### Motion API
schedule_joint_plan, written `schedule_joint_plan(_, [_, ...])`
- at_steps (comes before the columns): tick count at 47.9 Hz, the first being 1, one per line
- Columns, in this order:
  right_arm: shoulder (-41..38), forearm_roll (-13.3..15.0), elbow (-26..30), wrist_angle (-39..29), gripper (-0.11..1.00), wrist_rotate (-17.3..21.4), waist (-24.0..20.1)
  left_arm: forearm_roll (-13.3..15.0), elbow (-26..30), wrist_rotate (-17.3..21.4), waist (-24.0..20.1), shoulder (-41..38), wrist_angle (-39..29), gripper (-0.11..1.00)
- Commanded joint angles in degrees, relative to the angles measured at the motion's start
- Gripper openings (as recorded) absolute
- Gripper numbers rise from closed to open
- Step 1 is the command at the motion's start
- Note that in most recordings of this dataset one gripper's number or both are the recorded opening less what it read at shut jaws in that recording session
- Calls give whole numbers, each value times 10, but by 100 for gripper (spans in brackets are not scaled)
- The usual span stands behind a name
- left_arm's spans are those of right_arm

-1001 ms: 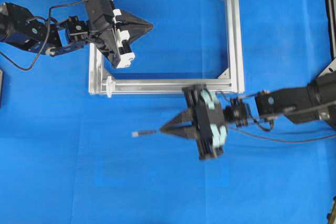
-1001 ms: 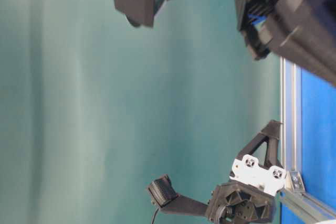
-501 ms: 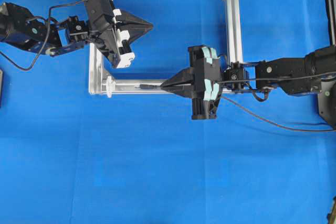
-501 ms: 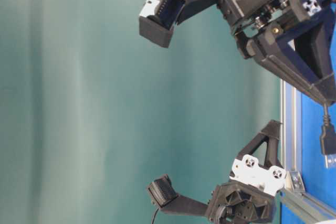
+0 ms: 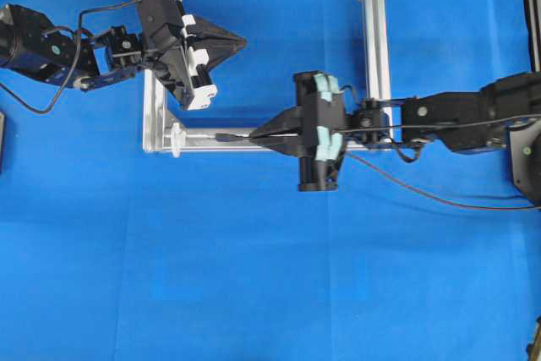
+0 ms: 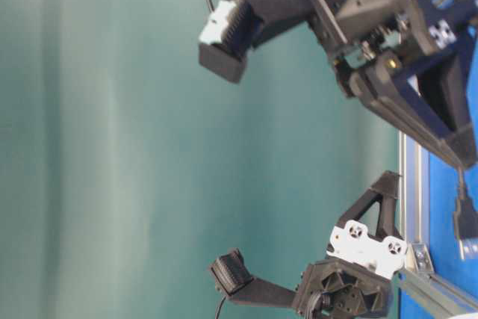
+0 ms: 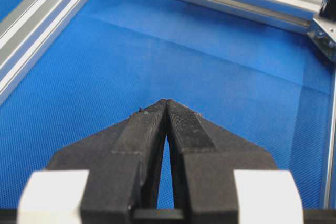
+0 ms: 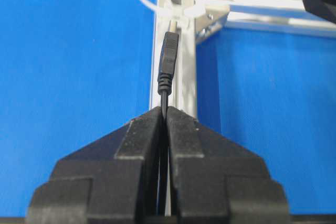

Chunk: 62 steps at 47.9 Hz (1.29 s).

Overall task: Insert the wire through the string loop located on the left side.
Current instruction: 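Move the right gripper left, bringing the plug to the white zip-tie loop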

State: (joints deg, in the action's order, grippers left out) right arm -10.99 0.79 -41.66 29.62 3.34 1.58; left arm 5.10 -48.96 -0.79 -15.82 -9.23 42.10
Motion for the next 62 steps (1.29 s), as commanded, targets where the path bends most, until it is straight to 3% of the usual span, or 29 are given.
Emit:
schedule_joint_plan(1, [-4, 0, 29, 1, 0, -1, 4, -2, 4, -1, 2, 20, 4, 0])
schedule_joint_plan(17, [-46, 0, 74, -1, 0, -2, 4, -2, 4, -1, 1, 20, 4, 0])
schedule_joint_plan(62, [-47, 1, 72, -1, 0, -2, 4, -2, 4, -1, 1, 21, 4, 0])
